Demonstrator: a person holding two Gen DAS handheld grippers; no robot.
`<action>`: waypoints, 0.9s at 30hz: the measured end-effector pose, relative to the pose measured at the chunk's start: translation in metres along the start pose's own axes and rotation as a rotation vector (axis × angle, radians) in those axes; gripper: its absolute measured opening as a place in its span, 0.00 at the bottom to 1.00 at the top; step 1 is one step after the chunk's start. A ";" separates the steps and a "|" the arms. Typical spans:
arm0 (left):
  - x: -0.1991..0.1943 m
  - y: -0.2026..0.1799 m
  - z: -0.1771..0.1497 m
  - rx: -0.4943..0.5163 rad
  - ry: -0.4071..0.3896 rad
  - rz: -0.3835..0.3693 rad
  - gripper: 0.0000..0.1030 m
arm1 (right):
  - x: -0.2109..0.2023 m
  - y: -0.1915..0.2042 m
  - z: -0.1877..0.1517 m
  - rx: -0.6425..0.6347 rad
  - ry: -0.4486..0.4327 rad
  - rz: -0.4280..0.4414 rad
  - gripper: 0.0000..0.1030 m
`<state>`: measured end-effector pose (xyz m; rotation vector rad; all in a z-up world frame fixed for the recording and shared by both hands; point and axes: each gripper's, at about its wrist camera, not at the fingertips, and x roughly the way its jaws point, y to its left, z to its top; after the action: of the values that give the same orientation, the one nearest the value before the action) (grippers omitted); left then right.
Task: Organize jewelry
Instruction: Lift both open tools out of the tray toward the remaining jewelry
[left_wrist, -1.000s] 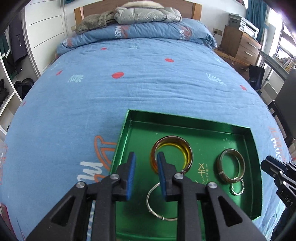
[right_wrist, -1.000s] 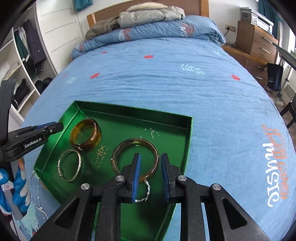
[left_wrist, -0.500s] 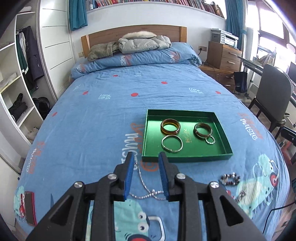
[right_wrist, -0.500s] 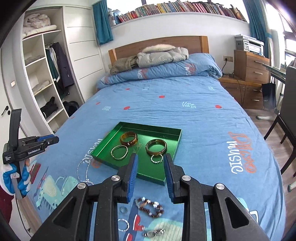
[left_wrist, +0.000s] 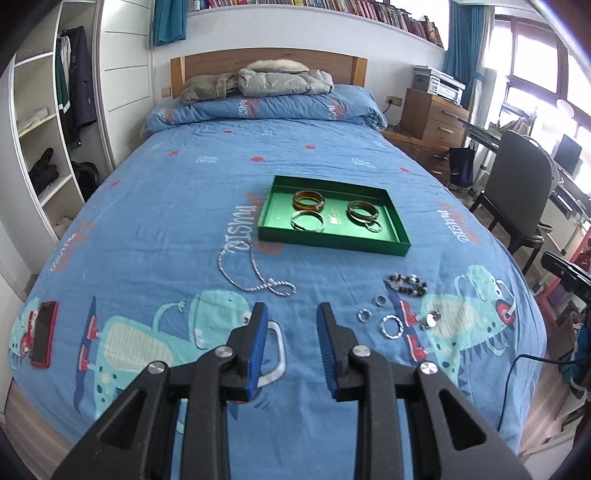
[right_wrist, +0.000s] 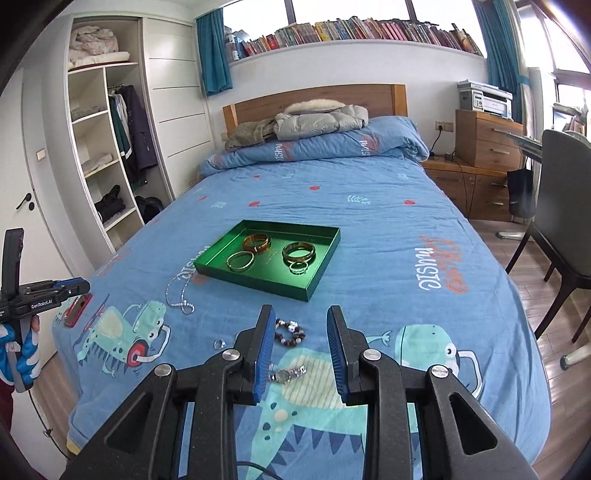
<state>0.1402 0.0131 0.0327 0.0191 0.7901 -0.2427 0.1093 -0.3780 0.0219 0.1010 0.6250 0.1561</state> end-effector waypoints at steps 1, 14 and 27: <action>0.004 -0.007 -0.005 0.001 0.011 -0.012 0.25 | 0.001 -0.002 -0.006 0.005 0.008 0.007 0.28; 0.099 -0.071 -0.043 0.088 0.168 -0.113 0.25 | 0.045 -0.023 -0.070 0.111 0.134 0.087 0.28; 0.190 -0.079 -0.034 0.126 0.266 -0.181 0.33 | 0.140 -0.027 -0.099 0.212 0.309 0.170 0.29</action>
<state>0.2277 -0.0995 -0.1191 0.1011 1.0412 -0.4682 0.1661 -0.3750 -0.1420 0.3396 0.9410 0.2730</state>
